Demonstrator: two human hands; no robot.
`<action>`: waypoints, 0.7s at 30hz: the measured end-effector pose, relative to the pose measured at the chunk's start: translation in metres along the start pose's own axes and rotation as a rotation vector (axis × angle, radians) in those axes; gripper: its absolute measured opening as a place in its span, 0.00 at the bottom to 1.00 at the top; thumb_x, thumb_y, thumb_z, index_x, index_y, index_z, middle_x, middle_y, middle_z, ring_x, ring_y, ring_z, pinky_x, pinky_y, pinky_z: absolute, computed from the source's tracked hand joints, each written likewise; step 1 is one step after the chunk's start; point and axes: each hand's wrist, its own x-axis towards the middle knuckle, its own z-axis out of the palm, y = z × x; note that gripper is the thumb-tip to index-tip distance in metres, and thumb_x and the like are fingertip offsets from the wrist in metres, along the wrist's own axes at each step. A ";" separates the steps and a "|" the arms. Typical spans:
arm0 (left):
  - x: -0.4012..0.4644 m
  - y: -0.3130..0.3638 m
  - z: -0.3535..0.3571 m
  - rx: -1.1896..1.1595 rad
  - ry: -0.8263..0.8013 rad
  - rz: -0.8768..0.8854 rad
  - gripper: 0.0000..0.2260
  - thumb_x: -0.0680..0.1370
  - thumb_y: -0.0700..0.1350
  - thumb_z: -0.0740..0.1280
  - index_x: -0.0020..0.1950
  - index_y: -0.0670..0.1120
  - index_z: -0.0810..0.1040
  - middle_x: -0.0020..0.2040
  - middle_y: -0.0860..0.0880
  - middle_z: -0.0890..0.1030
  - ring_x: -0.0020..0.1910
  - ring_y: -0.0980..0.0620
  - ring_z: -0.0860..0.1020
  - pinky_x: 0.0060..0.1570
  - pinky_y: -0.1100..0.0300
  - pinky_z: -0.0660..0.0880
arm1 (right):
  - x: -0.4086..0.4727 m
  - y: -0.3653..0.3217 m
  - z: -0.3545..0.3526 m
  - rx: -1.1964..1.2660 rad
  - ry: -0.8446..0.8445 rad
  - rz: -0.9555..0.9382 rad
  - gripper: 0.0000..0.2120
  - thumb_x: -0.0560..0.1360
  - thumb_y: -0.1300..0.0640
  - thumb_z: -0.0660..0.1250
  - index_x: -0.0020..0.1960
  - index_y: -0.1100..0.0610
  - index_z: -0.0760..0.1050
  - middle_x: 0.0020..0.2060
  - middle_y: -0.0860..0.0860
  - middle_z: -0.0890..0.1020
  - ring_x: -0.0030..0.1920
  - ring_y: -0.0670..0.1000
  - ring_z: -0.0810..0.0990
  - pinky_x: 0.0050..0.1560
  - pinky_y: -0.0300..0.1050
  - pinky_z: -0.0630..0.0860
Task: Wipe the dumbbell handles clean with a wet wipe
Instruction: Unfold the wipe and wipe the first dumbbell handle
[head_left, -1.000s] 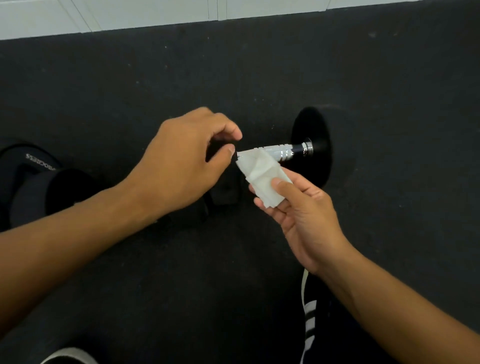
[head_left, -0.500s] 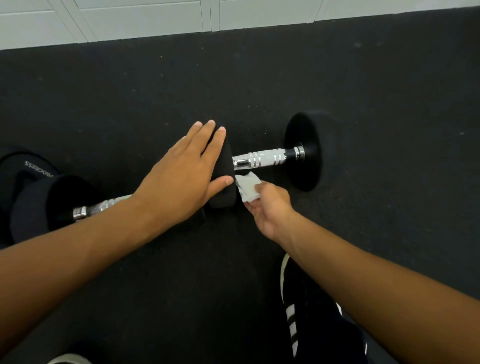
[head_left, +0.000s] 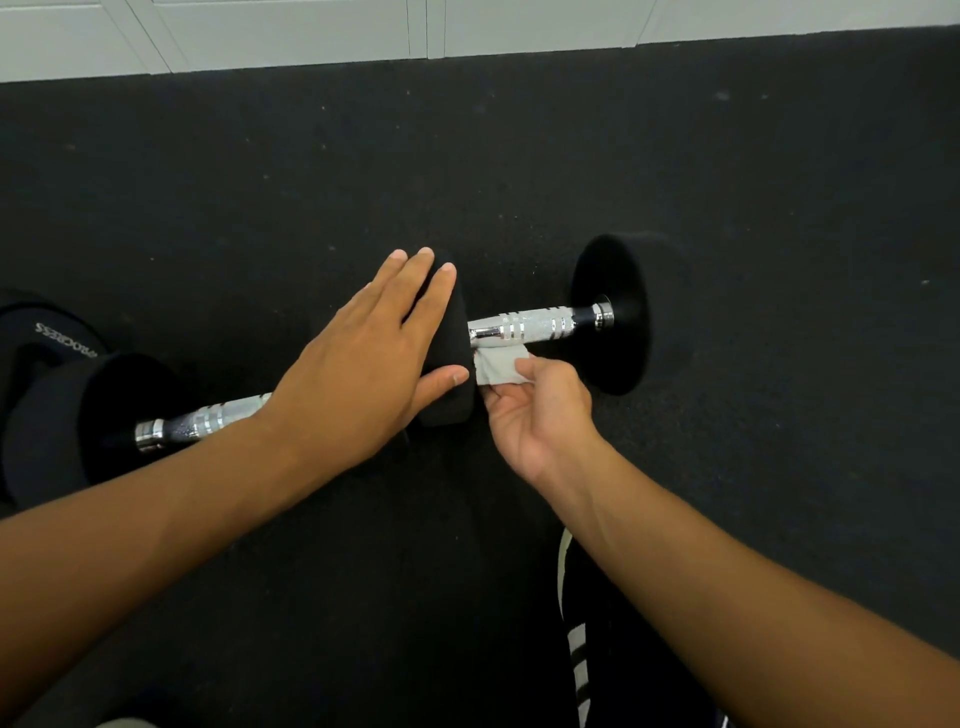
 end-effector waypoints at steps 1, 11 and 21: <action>0.000 0.000 0.000 -0.002 0.001 -0.001 0.39 0.80 0.62 0.59 0.83 0.46 0.46 0.84 0.46 0.47 0.83 0.46 0.48 0.77 0.52 0.51 | 0.005 -0.002 0.005 -0.007 0.004 -0.005 0.18 0.80 0.72 0.53 0.67 0.67 0.72 0.61 0.67 0.81 0.61 0.65 0.82 0.66 0.60 0.77; -0.002 0.002 -0.001 0.010 0.000 0.005 0.39 0.79 0.62 0.57 0.83 0.45 0.46 0.84 0.44 0.48 0.83 0.45 0.48 0.79 0.47 0.57 | 0.002 -0.003 -0.015 -0.042 -0.014 -0.006 0.19 0.80 0.71 0.51 0.67 0.68 0.72 0.60 0.67 0.80 0.58 0.64 0.82 0.62 0.57 0.79; 0.000 0.002 -0.003 0.058 -0.012 0.007 0.39 0.79 0.63 0.54 0.83 0.45 0.45 0.84 0.44 0.48 0.83 0.45 0.48 0.77 0.53 0.50 | 0.020 -0.018 -0.005 -0.028 0.025 -0.087 0.17 0.80 0.73 0.50 0.60 0.65 0.74 0.57 0.66 0.81 0.60 0.66 0.81 0.65 0.63 0.77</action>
